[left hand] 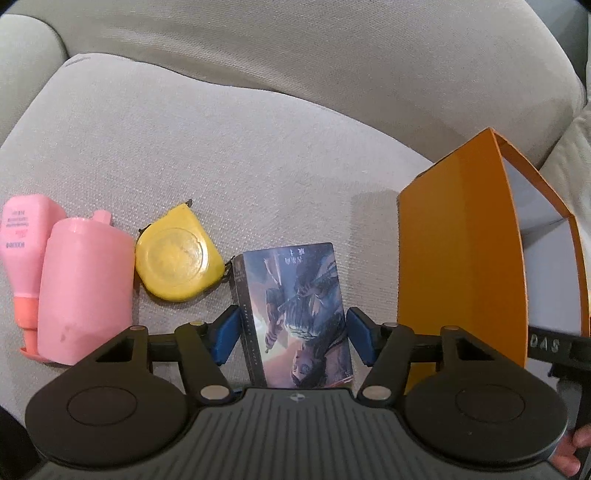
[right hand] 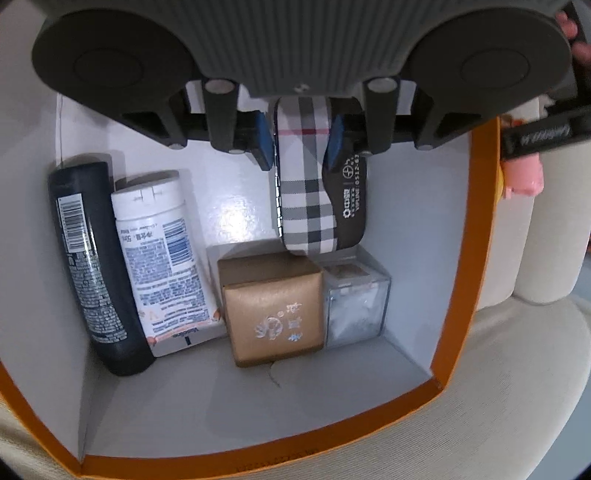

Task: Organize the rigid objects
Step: 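Release the plaid case in the box while left tool lifts the photo card box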

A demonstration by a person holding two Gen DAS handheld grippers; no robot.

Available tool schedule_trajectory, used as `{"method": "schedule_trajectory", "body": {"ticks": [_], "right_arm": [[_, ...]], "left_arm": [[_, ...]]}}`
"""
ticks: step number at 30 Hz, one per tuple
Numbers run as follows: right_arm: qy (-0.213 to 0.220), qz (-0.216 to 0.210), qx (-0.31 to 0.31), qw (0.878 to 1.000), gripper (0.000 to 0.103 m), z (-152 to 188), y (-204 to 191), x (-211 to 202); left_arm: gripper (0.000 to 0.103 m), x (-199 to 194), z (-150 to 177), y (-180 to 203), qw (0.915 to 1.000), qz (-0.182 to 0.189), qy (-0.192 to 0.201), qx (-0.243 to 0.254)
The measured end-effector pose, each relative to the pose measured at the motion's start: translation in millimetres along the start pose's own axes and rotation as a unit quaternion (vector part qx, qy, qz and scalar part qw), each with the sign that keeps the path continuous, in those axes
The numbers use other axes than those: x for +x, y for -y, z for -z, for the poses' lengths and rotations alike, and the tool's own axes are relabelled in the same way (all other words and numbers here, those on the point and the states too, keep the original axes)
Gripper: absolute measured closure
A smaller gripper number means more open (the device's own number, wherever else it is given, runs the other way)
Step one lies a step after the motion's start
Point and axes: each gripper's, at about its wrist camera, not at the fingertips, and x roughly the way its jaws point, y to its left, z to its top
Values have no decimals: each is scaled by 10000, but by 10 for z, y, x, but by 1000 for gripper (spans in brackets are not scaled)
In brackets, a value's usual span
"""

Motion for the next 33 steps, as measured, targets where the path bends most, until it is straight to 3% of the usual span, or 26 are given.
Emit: {"method": "schedule_trajectory", "body": {"ticks": [8,12,13,14,16,17,19,24,26,27,29,33], "right_arm": [[121,-107,478,9987,64,3,78,22],[401,-10,343,9986,64,66,118,-266],[457,10,281,9986,64,97,128,-336],[507,28,228,9985,64,127,108,-403],[591,36,96,9982,64,191,82,-557],[636,-18,26,9980,64,226,50,-625],[685,-124,-65,9976,64,243,18,-732],[764,-65,-150,9969,64,353,-21,-859],[762,-92,-115,9970,64,405,-10,-868],[771,-55,-115,9969,64,435,-5,-868],[762,41,-62,9971,64,470,-1,-845],[775,116,-14,9969,64,516,-21,-820]], "left_arm": [[33,-188,3,13,9997,240,88,25],[34,-417,2,101,9989,409,182,165],[53,-484,5,135,9986,435,226,216],[79,-557,4,171,9981,436,290,319],[85,-680,-7,265,9957,813,213,388],[86,-719,-5,328,9951,816,252,507],[92,-719,21,451,9938,465,403,923],[86,-514,1,292,9970,546,92,534],[64,-488,4,252,9968,701,103,356],[59,-477,1,235,9965,808,85,180],[54,-418,-24,211,9955,930,106,-123],[47,-252,-78,221,9977,590,238,-229]]}}
